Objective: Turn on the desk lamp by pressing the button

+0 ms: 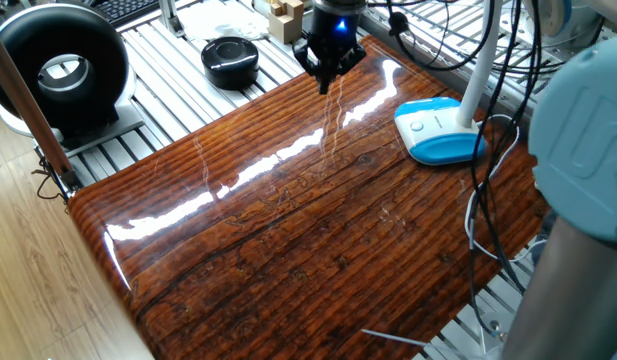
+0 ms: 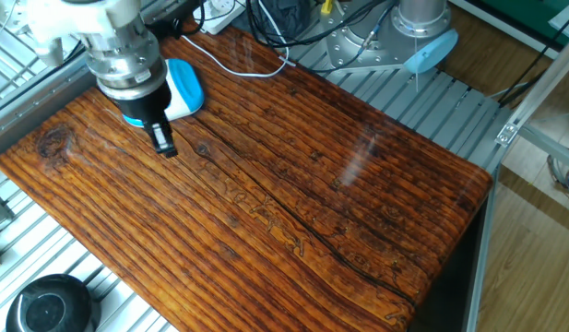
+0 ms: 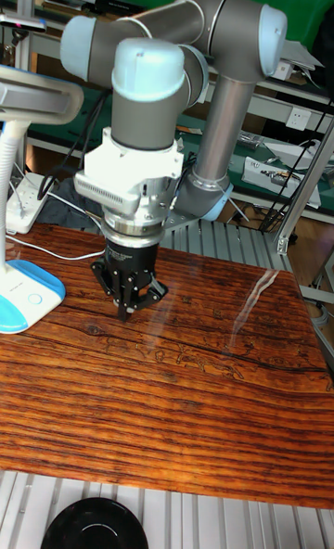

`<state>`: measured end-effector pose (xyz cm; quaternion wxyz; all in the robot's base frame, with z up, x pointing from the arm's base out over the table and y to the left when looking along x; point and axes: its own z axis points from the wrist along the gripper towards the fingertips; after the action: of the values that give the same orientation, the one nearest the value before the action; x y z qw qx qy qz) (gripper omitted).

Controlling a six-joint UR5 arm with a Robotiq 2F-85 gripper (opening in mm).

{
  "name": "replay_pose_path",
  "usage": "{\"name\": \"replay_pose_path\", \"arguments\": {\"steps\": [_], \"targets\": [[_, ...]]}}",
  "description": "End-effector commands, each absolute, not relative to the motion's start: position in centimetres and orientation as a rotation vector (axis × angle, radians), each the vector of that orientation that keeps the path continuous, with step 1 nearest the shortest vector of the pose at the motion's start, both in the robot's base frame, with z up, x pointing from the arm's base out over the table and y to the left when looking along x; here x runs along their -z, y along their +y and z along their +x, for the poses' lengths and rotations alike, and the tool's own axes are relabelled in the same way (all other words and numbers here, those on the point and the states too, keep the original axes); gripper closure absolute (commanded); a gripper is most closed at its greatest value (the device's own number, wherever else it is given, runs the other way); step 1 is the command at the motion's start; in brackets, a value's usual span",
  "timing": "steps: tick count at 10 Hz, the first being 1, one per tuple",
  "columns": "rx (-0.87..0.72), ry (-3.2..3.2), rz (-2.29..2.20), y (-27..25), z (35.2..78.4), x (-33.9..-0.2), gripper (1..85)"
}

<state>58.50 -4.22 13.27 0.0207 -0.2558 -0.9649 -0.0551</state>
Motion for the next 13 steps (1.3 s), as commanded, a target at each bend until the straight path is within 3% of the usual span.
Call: {"name": "replay_pose_path", "arguments": {"steps": [1, 13], "targets": [[0.09, -2.864, -0.685, -4.5, 54.7, -12.9, 84.7], [-0.366, -2.779, -0.511, -11.0, 51.1, -11.6, 84.7]]}}
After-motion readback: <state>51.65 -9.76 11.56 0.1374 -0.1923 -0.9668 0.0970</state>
